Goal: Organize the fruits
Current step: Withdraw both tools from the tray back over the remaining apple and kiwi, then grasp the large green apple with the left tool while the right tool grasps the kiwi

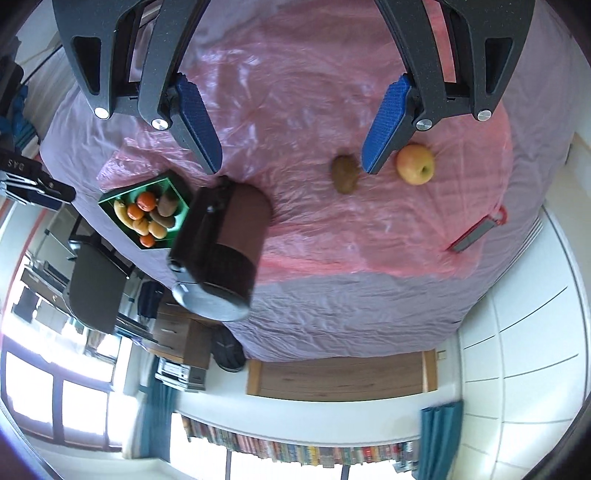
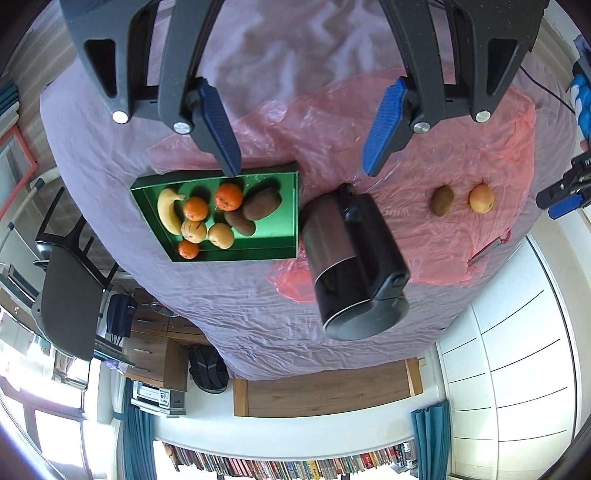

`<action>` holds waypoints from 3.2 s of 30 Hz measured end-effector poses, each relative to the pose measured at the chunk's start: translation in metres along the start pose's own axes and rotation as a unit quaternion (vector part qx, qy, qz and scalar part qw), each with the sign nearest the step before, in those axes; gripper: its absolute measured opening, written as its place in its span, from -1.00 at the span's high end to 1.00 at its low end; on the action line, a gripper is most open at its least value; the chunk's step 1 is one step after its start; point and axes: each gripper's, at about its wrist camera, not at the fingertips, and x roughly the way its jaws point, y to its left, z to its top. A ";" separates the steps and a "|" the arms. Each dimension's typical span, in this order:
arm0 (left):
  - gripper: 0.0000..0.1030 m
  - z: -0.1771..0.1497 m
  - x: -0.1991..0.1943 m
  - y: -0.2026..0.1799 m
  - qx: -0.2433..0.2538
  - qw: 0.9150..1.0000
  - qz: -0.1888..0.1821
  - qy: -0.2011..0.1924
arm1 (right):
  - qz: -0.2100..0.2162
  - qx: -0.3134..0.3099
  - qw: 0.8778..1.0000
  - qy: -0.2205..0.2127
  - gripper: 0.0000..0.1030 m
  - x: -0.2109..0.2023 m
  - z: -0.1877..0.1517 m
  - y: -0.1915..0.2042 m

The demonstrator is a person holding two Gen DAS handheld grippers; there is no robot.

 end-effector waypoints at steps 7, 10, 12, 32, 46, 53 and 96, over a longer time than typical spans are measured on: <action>-0.42 -0.027 -0.003 0.059 -0.037 0.999 0.028 0.002 | 0.009 -0.016 1.000 0.015 -1.00 -0.002 -0.016 0.037; -0.42 -0.036 -0.002 0.084 -0.049 0.998 0.044 0.005 | 0.017 -0.027 0.999 0.019 -1.00 0.003 -0.021 0.055; -0.42 -0.042 -0.001 0.100 -0.054 0.997 0.056 0.007 | 0.024 -0.036 0.999 0.023 -1.00 0.007 -0.024 0.069; -0.42 -0.085 0.040 0.194 -0.114 0.986 0.115 0.046 | 0.102 -0.087 0.986 0.098 -1.00 0.088 -0.039 0.170; -0.44 -0.053 0.147 0.190 -0.053 0.992 0.060 0.098 | 0.164 -0.074 0.975 0.132 -1.00 0.197 0.000 0.245; -0.57 -0.040 0.207 0.190 -0.033 0.989 0.068 0.123 | 0.140 -0.055 0.977 0.148 -1.00 0.264 0.019 0.266; -0.28 -0.048 0.255 0.200 -0.030 0.987 0.061 0.146 | 0.176 0.012 0.959 0.220 -0.17 0.345 0.015 0.262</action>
